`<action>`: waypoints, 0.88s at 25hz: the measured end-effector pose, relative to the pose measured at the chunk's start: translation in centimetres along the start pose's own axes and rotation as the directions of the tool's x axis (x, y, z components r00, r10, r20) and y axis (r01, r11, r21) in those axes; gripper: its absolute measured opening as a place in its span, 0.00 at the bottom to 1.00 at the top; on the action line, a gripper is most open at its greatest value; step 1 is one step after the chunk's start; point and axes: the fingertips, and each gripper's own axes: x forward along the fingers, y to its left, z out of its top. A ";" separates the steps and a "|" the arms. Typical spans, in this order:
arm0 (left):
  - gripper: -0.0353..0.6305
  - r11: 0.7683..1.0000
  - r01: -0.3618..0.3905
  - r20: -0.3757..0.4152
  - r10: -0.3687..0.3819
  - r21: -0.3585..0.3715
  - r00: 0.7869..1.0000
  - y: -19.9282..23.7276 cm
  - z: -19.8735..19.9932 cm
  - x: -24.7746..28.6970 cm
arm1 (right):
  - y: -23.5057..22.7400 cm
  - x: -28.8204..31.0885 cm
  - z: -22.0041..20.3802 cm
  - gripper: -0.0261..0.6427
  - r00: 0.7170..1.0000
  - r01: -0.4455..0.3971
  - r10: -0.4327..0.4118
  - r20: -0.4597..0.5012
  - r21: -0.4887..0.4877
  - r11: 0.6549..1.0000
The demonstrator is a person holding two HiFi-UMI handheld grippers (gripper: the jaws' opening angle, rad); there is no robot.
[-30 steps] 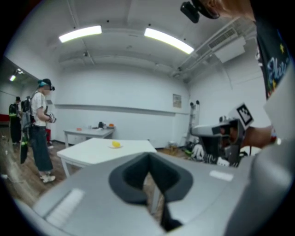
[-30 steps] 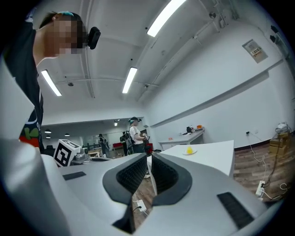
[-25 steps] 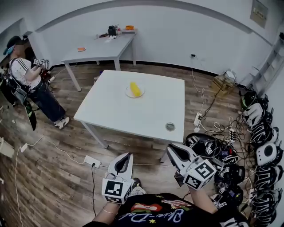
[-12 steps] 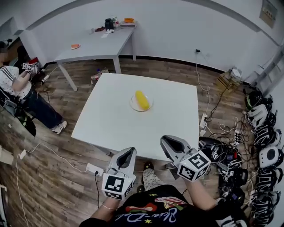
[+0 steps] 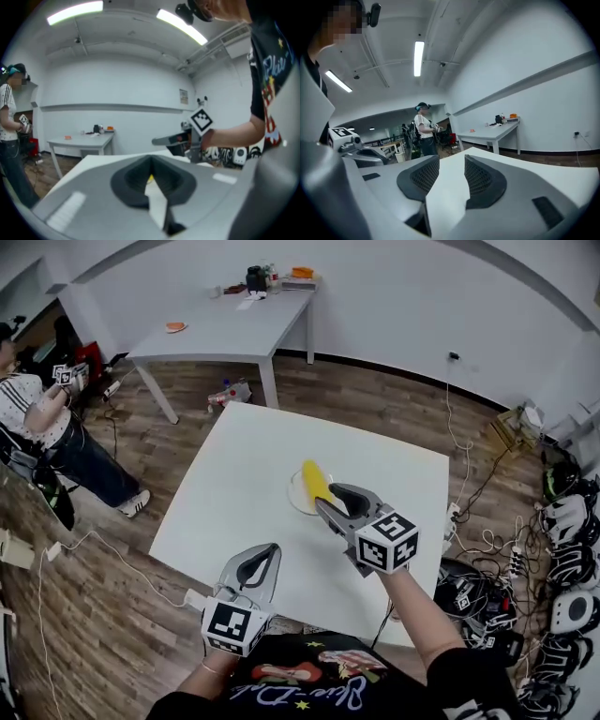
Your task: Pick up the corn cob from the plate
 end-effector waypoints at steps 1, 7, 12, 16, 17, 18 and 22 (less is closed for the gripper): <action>0.05 1.000 -0.002 0.002 0.002 -0.001 1.000 0.6 0.1 0.6 | -1.5 1.5 -0.5 0.27 0.999 0.024 -0.024 -0.036 -0.005 1.000; 0.05 0.997 0.035 -0.001 -0.035 -0.071 0.999 4.4 -0.8 2.7 | -6.8 8.7 -5.9 0.41 0.950 0.146 -0.143 -0.277 -0.012 0.989; 0.05 0.991 0.097 0.015 -0.096 -0.089 0.995 7.4 -0.4 5.3 | -9.5 12.0 -9.3 0.42 0.870 0.226 -0.226 -0.439 -0.052 0.973; 0.05 0.985 0.125 0.018 -0.124 -0.116 0.992 8.7 -0.3 6.3 | -10.4 13.4 -10.9 0.42 0.835 0.243 -0.222 -0.503 -0.024 0.970; 0.05 0.983 0.128 0.016 -0.127 -0.134 0.992 8.9 -0.5 6.3 | -10.6 13.6 -11.3 0.42 0.828 0.248 -0.223 -0.514 -0.020 0.969; 0.05 0.980 0.129 0.015 -0.128 -0.153 0.992 9.2 -0.9 6.3 | -10.9 13.8 -11.6 0.42 0.819 0.253 -0.227 -0.527 -0.024 0.967; 0.05 0.976 0.121 0.002 -0.123 -0.182 0.992 10.1 -2.1 6.1 | -11.8 14.2 -13.3 0.42 0.767 0.287 -0.247 -0.592 -0.027 0.957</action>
